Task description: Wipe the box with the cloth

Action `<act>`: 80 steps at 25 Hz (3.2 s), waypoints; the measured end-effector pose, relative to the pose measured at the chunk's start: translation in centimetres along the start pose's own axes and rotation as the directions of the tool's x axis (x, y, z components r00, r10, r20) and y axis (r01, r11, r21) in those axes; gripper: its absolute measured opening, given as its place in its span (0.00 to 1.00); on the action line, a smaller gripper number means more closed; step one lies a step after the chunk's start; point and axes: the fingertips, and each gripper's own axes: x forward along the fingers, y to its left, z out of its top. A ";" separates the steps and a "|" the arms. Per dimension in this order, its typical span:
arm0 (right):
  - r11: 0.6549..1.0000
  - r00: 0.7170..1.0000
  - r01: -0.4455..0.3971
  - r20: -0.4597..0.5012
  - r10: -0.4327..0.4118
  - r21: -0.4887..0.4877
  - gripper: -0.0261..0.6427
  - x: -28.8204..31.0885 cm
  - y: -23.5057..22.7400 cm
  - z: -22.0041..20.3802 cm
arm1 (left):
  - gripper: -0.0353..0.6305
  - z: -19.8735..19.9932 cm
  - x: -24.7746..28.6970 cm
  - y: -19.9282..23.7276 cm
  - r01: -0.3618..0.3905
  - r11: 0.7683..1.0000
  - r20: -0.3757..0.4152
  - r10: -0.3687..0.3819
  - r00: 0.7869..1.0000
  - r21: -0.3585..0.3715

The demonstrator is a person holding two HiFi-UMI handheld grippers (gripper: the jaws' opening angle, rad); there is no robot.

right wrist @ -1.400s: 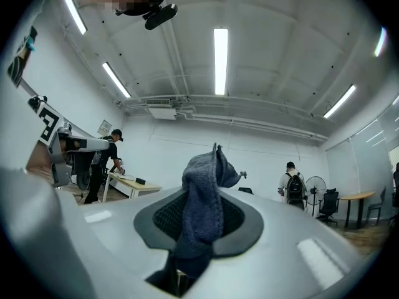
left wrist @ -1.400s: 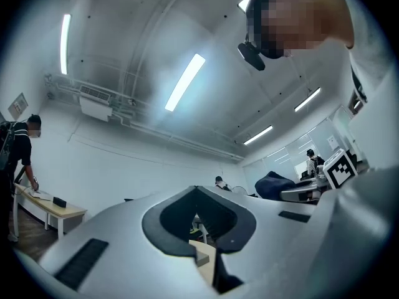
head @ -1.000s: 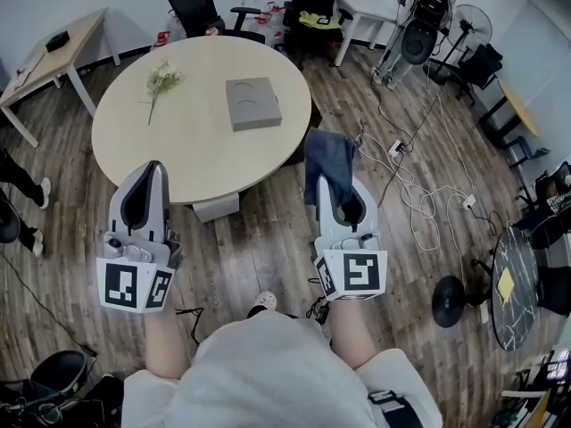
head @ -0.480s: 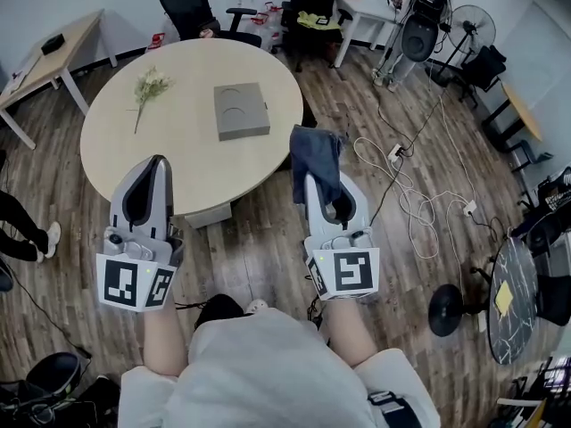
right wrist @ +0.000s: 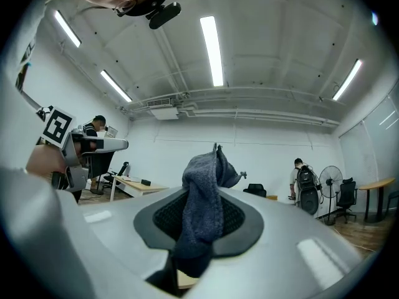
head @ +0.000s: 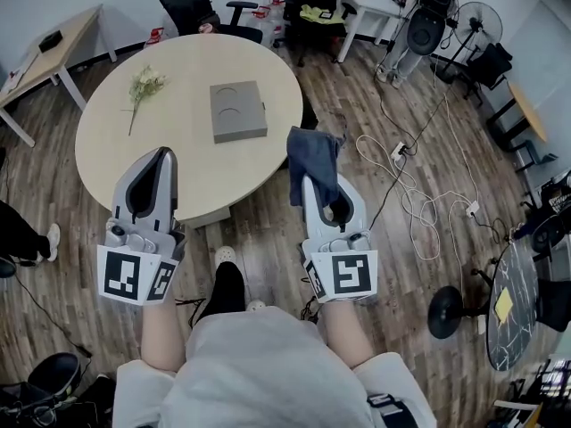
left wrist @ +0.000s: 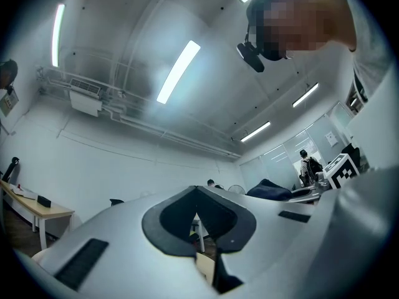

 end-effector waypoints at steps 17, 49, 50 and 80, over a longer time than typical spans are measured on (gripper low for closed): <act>0.998 0.998 0.064 0.012 -0.064 -0.005 0.17 11.7 -2.6 -1.9 | 0.06 -3.6 9.6 8.1 0.029 0.999 -0.004 -0.028 1.000 0.020; 0.991 0.986 0.134 -0.098 -0.135 -0.014 0.17 27.1 -2.0 -6.7 | 0.06 -12.1 20.9 20.4 0.120 0.989 -0.036 -0.123 0.992 -0.086; 0.991 0.986 0.130 -0.107 -0.130 -0.013 0.17 27.2 -2.1 -7.1 | 0.06 -12.4 21.0 20.5 0.114 0.989 -0.040 -0.118 0.992 -0.091; 0.948 0.832 -0.177 -0.475 0.287 0.263 0.18 41.0 -1.4 -25.7 | 0.06 -18.9 24.1 21.2 -0.115 0.991 -0.178 0.102 0.979 -0.064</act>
